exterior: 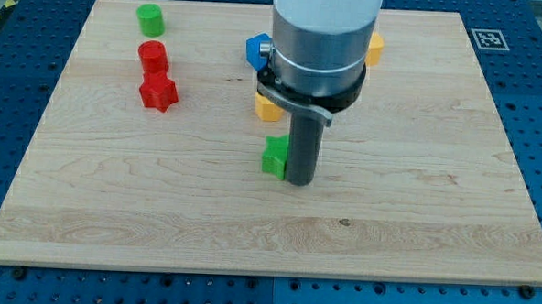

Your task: Push the green star closer to the red star

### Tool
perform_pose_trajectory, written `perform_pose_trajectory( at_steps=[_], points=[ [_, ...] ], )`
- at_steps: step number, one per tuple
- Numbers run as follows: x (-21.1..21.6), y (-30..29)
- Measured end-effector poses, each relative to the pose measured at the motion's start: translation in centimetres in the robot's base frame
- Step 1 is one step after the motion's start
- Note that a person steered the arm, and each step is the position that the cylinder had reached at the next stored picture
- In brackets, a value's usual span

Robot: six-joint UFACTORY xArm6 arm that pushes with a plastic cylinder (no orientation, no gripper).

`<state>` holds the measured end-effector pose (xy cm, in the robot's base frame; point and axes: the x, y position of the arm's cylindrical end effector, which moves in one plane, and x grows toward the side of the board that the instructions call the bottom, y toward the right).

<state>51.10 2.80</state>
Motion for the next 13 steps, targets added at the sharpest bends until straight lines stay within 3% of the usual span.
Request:
perform_pose_trajectory(
  at_steps=[2, 3, 5, 10, 13],
  points=[
    [-2.6, -4.0],
    [-2.7, -2.6],
    [-7.3, -1.5],
    [-5.2, -1.3],
    [-4.8, -10.7]
  ],
)
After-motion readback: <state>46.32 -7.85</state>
